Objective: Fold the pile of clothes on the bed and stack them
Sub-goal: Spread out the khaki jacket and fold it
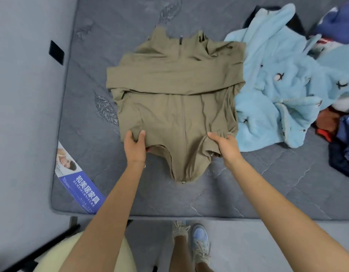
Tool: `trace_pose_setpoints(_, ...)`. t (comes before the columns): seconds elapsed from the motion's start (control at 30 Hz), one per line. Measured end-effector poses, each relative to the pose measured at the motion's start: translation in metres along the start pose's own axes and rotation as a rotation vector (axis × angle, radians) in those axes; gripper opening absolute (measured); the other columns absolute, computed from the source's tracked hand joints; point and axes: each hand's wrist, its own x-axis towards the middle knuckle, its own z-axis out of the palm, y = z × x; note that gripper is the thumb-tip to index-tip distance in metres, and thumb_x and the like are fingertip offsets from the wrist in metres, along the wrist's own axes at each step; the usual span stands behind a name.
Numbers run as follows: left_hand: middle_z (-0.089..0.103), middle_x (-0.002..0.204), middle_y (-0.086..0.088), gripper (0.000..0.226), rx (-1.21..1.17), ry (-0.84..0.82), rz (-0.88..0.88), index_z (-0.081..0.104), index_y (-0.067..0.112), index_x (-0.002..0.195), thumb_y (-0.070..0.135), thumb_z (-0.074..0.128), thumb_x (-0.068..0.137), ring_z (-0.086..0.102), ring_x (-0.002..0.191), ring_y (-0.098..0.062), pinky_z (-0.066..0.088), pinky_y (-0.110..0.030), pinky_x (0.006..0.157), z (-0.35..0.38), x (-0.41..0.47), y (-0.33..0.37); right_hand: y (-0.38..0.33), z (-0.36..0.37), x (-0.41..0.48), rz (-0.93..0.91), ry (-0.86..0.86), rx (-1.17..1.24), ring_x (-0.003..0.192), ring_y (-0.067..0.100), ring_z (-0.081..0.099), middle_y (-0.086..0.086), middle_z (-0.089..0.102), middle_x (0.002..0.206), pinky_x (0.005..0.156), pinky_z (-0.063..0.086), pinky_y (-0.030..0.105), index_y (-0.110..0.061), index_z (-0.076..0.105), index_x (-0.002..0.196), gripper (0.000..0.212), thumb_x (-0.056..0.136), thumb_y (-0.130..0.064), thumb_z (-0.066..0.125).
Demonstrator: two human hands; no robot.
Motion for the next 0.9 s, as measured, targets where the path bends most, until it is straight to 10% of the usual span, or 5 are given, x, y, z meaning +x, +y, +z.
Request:
trace_pose_setpoints(0.27, 0.051, 0.068, 0.000, 0.029, -0.255, 0.130, -0.001, 0.042, 0.016, 0.069, 0.010, 0.055, 0.094, 0.050, 0.042, 0.003, 0.040, -0.017, 0.035, 0.025, 0.136, 0.095, -0.133, 0.053, 0.083, -0.115, 0.194, 0.260, 0.079, 0.011, 0.066, 0.000, 0.069, 0.088, 0.074, 0.053, 0.025, -0.007, 0.065, 0.102, 0.022, 0.083, -0.017, 0.071)
trace_pose_setpoints(0.57, 0.049, 0.068, -0.001, 0.032, -0.213, 0.156, -0.133, 0.044, 0.017, 0.066, 0.020, 0.056, 0.096, 0.049, 0.058, -0.010, 0.041, -0.017, 0.040, 0.043, 0.261, 0.122, -0.204, 0.071, 0.183, -0.103, 0.298, 0.300, 0.091, 0.022, 0.066, 0.005, 0.070, 0.095, 0.080, 0.055, 0.034, -0.010, 0.066, 0.099, 0.021, 0.082, -0.021, 0.070)
trace_pose_setpoints(0.7, 0.055, 0.084, 0.001, 0.020, -0.398, 0.138, -0.286, 0.051, 0.016, 0.080, 0.024, 0.050, 0.099, 0.059, 0.078, -0.014, 0.054, -0.025, 0.064, 0.060, 0.284, 0.121, -0.209, 0.088, 0.206, -0.068, 0.146, 0.378, 0.074, 0.003, 0.063, -0.010, 0.066, 0.080, 0.064, 0.047, 0.020, -0.021, 0.064, 0.090, 0.015, 0.096, -0.029, 0.053)
trace_pose_setpoints(0.8, 0.059, 0.117, -0.008, 0.026, -0.193, 0.068, -0.202, 0.052, 0.007, 0.114, 0.028, 0.044, 0.101, 0.059, 0.109, -0.025, 0.049, -0.039, 0.094, 0.063, 0.288, 0.104, -0.203, 0.085, 0.221, -0.142, 0.081, 0.250, 0.112, -0.003, 0.055, -0.011, 0.060, 0.127, 0.098, 0.040, 0.016, -0.021, 0.055, 0.132, 0.048, 0.091, -0.047, 0.057)
trace_pose_setpoints(0.9, 0.048, 0.139, -0.013, 0.045, 0.195, 0.082, -0.059, 0.039, 0.004, 0.140, 0.016, 0.050, 0.098, 0.046, 0.127, -0.027, 0.036, -0.034, 0.105, 0.056, 0.284, 0.075, -0.184, 0.065, 0.226, -0.342, 0.304, -0.370, 0.134, 0.017, 0.041, 0.005, 0.045, 0.146, 0.114, 0.029, 0.033, -0.014, 0.041, 0.144, 0.065, 0.087, -0.036, 0.062)
